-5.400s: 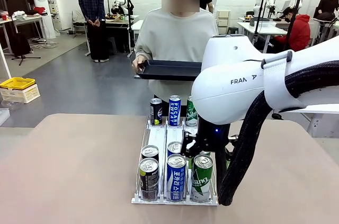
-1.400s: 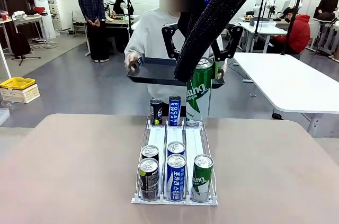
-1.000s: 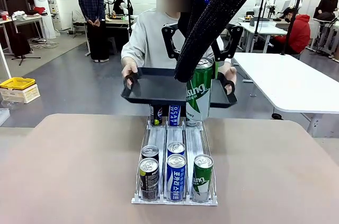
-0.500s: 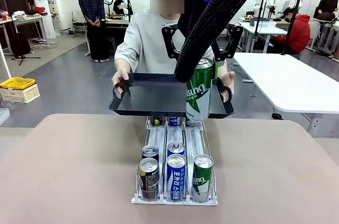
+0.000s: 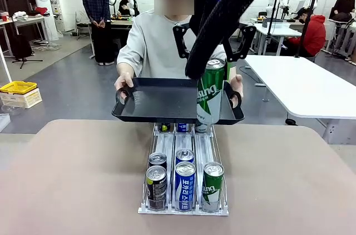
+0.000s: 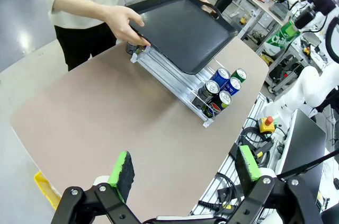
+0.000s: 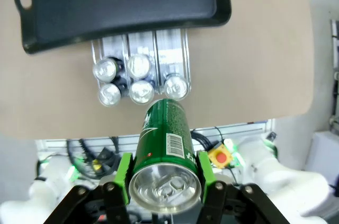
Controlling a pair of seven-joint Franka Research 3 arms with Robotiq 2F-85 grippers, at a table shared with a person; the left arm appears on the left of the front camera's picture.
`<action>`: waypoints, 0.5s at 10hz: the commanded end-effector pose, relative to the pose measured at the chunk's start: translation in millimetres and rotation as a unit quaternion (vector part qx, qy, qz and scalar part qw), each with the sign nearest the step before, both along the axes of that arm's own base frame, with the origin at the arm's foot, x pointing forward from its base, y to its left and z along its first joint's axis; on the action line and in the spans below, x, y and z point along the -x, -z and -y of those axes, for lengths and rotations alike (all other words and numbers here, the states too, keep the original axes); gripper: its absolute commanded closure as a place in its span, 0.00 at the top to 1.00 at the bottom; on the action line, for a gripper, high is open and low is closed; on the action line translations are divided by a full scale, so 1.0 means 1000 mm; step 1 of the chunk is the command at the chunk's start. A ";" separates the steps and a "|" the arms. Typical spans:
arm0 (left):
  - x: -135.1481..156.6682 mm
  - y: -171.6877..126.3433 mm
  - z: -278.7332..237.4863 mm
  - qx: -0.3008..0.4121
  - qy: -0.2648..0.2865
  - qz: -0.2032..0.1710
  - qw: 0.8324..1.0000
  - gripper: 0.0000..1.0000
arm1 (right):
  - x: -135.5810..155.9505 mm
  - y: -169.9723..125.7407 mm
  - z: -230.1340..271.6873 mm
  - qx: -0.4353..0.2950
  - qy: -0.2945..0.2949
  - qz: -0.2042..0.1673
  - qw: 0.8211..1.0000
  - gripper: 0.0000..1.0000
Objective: Retrieve and hand over the desired beverage to the person.
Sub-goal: Place the picked can on the Handle tray extended by the person.
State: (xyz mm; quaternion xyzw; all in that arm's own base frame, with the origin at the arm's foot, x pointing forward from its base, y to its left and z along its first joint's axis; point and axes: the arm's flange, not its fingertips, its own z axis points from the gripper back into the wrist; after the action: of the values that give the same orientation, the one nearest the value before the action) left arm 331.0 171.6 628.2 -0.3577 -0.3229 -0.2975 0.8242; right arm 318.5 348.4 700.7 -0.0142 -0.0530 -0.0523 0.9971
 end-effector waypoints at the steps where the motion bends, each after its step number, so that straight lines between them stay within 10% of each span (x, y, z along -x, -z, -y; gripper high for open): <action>1: 0.000 -0.001 -0.001 0.006 0.007 0.011 1.000 1.00 | -0.047 -0.019 0.020 -0.034 0.019 0.008 0.999 0.58; 5: 0.000 -0.001 -0.001 0.006 0.007 0.011 1.000 1.00 | -0.137 -0.042 0.043 -0.059 -0.020 -0.017 0.998 0.58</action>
State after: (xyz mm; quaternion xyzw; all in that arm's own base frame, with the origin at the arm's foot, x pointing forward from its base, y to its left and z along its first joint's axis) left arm 330.9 171.7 628.3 -0.3577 -0.3230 -0.2974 0.8242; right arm 441.3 294.8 726.8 0.0434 -0.0410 -0.0523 0.9968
